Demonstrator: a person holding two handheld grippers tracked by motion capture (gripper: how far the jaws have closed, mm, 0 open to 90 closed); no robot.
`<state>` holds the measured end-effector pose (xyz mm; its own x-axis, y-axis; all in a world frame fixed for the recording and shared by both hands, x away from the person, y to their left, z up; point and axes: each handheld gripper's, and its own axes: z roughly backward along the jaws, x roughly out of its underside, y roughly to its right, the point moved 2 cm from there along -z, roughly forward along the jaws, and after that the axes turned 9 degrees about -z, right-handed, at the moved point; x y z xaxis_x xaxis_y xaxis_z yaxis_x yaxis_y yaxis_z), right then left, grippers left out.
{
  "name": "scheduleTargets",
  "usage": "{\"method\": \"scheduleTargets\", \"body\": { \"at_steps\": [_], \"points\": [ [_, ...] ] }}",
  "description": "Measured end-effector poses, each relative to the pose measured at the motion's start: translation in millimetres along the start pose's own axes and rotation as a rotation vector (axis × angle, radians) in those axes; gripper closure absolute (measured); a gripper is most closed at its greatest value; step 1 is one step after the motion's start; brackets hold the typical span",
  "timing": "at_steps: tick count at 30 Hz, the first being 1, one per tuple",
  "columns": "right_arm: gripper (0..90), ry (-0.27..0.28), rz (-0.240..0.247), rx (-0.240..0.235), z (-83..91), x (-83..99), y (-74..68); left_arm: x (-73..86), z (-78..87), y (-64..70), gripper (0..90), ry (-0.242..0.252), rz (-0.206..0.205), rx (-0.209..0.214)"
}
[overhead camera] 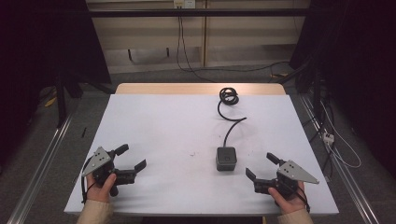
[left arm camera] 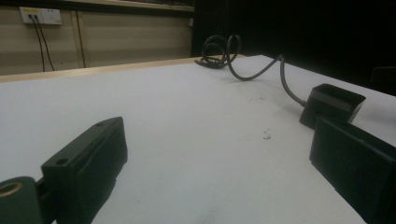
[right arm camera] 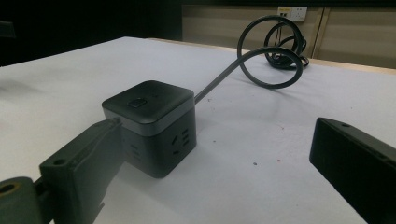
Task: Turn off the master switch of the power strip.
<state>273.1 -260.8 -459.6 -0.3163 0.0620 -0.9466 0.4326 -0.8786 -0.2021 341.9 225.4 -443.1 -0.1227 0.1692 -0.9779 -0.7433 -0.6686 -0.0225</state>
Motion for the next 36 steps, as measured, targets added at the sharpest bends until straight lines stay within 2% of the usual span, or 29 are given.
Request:
{"method": "scheduleTargets", "body": {
  "at_steps": [36],
  "points": [
    [7.5, 0.011, 0.002, -0.015, -10.1, -12.3, -2.8, -0.9, 0.7, 3.0, 4.0, 0.005, -0.011, 0.015]
  ]
}}
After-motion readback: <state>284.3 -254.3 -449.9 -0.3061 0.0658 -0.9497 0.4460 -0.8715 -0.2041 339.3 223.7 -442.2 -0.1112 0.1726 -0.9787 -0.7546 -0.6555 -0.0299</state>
